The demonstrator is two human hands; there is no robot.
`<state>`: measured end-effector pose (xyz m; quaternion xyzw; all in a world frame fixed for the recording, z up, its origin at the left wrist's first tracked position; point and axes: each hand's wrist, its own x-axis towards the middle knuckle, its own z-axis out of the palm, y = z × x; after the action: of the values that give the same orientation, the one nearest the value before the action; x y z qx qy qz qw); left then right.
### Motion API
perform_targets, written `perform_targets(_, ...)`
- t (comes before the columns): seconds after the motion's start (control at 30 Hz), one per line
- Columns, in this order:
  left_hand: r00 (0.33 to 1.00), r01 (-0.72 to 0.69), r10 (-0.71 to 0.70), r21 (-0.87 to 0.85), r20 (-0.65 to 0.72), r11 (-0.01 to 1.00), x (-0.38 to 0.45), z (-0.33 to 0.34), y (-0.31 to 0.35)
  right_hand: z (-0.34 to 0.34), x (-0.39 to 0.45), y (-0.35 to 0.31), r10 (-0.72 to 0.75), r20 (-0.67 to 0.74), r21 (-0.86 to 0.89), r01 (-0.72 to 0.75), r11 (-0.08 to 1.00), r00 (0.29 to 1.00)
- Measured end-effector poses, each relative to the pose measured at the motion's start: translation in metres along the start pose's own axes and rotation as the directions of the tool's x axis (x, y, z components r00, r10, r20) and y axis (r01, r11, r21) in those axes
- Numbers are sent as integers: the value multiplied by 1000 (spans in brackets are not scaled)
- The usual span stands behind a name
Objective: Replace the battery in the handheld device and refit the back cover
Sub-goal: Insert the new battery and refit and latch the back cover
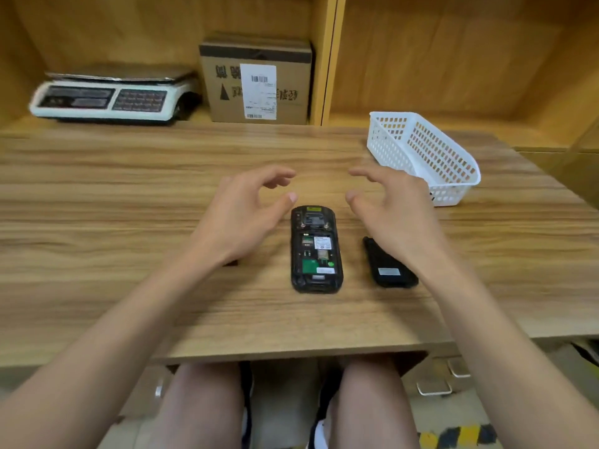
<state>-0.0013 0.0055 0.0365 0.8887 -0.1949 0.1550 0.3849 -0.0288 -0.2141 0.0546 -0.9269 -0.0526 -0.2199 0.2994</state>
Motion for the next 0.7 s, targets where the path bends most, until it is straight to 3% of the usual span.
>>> perform_targets(0.4,998,57,-56,164,-11,985,-61,-48,-42,64,-35,-61,-105,262,-29,117,993,959)
perform_targets(0.7,994,94,-104,283,22,955,-86,-61,-70,96,-44,-86,-187,336,-119,238,964,923)
